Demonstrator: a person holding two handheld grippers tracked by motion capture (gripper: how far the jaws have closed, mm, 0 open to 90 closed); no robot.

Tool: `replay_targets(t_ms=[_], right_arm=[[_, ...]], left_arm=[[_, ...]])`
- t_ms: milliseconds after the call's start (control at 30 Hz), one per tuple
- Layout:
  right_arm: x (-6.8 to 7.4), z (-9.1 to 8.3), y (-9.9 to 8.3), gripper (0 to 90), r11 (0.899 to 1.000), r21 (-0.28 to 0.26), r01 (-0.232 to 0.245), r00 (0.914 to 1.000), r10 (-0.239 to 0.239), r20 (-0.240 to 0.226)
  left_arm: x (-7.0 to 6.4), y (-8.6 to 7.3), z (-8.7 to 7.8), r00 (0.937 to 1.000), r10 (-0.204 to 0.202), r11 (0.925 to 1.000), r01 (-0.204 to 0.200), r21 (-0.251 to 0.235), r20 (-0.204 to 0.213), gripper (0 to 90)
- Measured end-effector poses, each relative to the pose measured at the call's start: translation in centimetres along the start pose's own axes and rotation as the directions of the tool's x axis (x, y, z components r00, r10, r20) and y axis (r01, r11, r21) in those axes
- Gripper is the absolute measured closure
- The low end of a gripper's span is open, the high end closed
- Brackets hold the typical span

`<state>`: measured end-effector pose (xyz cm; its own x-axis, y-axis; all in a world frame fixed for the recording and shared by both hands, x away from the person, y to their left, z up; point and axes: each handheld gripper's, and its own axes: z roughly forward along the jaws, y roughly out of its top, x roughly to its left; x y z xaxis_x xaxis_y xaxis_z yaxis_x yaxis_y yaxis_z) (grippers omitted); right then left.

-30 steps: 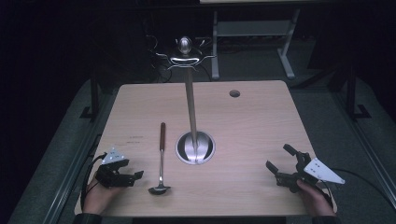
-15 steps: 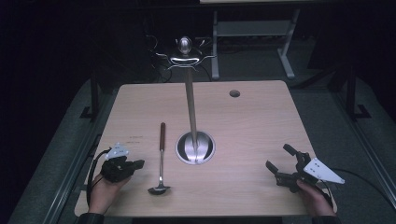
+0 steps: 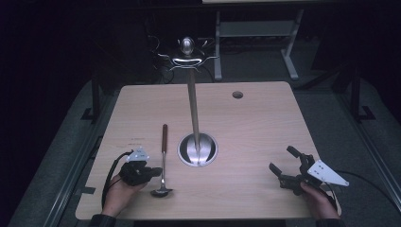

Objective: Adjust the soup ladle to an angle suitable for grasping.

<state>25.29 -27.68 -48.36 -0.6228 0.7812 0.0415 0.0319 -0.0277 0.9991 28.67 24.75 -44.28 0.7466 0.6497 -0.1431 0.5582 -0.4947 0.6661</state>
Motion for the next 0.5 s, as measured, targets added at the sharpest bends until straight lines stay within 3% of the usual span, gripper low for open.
replay_targets(t_ms=[233, 500], right_arm=[[0.0, 0.0, 0.0, 7.2, 1.000, -0.001, -0.002, 1.0000, 0.002, 0.002], [0.0, 0.0, 0.0, 7.2, 1.000, -0.001, -0.001, 1.0000, 0.001, 0.001]], left_arm=[[-0.8, 0.6, 1.3, 0.9993, 0.037, 0.9978, -0.038, 0.054, 0.008, 90.0], [-0.7, 0.4, 1.4, 0.9998, 0.020, 0.9979, -0.020, 0.061, 0.005, 90.0]])
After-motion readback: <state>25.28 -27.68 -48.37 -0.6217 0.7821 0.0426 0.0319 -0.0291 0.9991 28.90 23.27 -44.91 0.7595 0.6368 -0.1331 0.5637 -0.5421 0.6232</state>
